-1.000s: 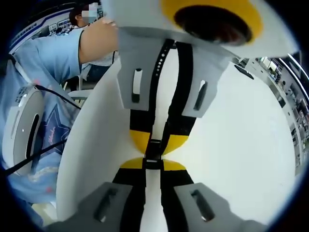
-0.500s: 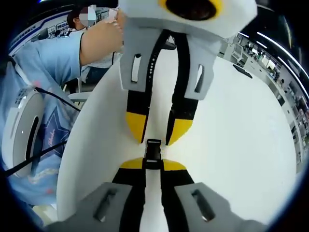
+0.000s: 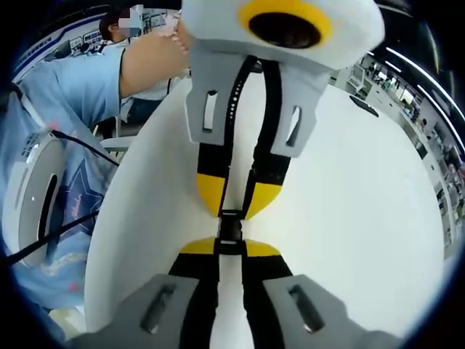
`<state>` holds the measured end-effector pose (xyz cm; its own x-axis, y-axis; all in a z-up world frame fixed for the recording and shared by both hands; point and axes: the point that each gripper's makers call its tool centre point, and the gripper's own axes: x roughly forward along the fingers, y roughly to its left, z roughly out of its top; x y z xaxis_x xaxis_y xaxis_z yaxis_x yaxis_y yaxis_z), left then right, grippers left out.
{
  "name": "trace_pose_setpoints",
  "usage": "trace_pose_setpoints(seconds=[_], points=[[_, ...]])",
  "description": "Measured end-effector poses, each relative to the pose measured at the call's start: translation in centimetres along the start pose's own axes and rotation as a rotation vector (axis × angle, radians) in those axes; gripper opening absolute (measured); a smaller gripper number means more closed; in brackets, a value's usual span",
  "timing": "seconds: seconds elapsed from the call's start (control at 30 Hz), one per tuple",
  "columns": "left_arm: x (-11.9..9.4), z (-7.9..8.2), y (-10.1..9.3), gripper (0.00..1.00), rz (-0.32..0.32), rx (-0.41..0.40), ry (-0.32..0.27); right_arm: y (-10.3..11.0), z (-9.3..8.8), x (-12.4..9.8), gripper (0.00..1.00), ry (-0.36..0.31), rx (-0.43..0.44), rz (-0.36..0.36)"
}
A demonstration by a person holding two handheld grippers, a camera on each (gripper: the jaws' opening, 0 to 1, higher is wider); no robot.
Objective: Snap the two parts of the plastic buckle together until the buckle closes and remains connected.
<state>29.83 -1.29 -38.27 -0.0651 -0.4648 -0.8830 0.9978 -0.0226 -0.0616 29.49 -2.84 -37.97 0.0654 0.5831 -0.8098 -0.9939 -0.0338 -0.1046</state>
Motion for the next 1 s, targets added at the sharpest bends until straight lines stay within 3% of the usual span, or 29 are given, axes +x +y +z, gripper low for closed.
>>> trace_pose_setpoints(seconds=[0.5, 1.0], points=[[0.2, 0.8, 2.8, 0.11, -0.010, -0.025, -0.040, -2.9, -1.0, -0.1, 0.09, 0.004, 0.039, -0.014], [0.1, 2.2, 6.9, 0.11, -0.021, -0.057, -0.065, -7.1, -1.8, 0.1, 0.09, 0.004, 0.079, -0.013]])
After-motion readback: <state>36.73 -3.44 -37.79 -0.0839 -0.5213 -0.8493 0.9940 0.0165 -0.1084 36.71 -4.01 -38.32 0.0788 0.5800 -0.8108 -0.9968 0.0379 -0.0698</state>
